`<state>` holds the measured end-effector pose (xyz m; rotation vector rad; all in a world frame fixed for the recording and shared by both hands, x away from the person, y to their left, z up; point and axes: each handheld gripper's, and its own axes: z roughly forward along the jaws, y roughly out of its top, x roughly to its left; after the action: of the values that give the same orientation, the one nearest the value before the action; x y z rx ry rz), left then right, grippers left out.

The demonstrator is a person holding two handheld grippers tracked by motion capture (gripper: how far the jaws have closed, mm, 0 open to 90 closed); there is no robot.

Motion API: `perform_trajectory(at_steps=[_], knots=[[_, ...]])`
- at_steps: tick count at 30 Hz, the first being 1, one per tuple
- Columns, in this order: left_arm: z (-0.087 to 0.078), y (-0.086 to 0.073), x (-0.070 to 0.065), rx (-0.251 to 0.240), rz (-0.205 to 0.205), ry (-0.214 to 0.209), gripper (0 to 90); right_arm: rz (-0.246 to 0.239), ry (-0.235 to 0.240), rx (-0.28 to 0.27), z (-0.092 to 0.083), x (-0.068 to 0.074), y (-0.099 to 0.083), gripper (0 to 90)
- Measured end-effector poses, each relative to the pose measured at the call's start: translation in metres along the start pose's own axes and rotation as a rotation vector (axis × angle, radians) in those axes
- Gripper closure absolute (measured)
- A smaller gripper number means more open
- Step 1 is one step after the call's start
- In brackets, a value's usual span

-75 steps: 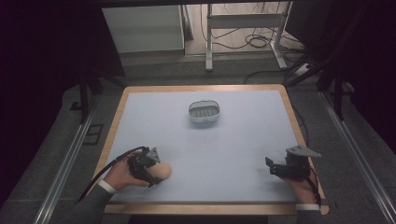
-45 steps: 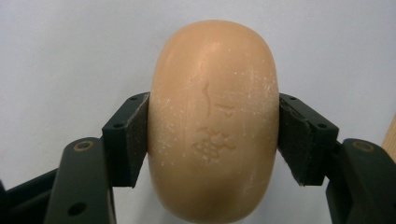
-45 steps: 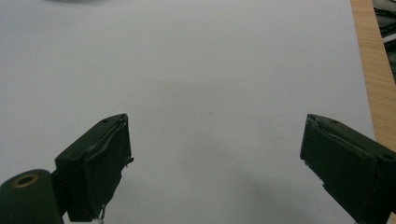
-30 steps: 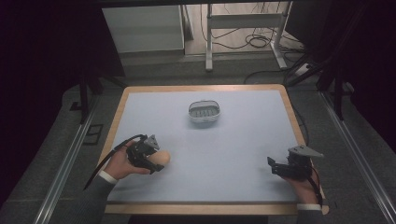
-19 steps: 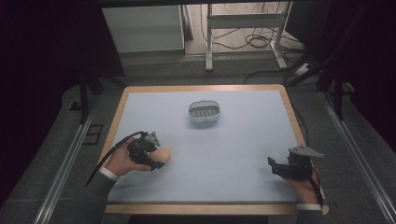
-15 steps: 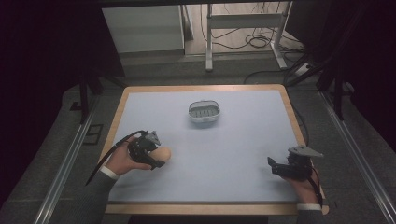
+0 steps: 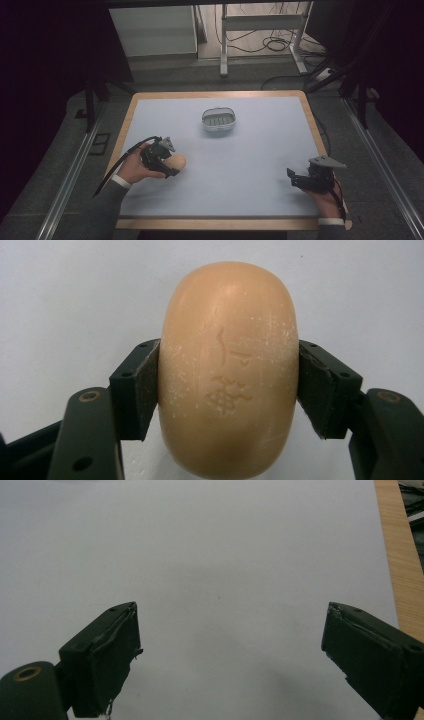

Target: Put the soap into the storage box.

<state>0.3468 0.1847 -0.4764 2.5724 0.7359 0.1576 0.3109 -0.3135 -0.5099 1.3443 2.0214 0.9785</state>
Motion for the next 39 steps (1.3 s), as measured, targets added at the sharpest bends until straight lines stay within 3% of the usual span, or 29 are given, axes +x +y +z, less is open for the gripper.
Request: perform_trajectory(at_steps=[39], knots=[[-0.006,0.039,0.011,-0.004,0.035,0.027,32.8,0.006,-0.005,0.002,0.0,-0.002,-0.001,8.4]])
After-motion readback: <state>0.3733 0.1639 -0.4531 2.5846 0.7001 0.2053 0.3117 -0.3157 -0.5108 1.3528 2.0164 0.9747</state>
